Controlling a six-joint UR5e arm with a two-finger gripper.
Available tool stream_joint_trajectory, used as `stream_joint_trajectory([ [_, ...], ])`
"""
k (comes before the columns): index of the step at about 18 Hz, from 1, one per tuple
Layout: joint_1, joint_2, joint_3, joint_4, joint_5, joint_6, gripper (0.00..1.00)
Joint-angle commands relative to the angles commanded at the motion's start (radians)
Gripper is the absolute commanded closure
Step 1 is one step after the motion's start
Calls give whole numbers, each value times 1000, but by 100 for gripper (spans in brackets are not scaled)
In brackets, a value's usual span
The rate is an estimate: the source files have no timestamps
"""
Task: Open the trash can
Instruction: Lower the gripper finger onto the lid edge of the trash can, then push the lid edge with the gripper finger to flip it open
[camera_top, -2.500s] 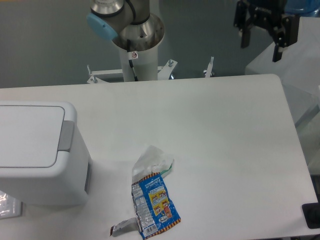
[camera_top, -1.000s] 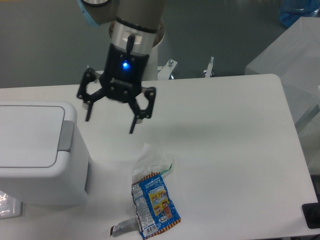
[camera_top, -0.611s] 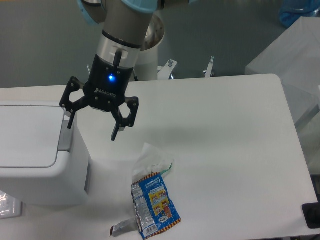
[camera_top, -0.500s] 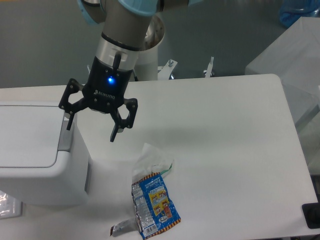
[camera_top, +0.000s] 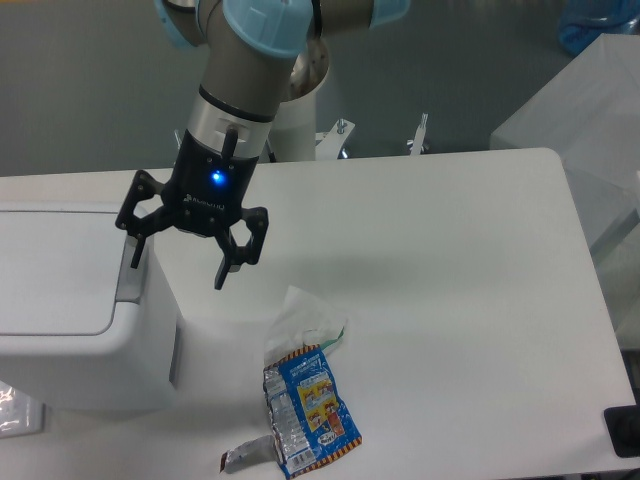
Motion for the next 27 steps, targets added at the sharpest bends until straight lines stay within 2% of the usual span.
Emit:
stream_joint_trajectory([
  [27, -8, -21, -20, 5, 5, 3, 0],
])
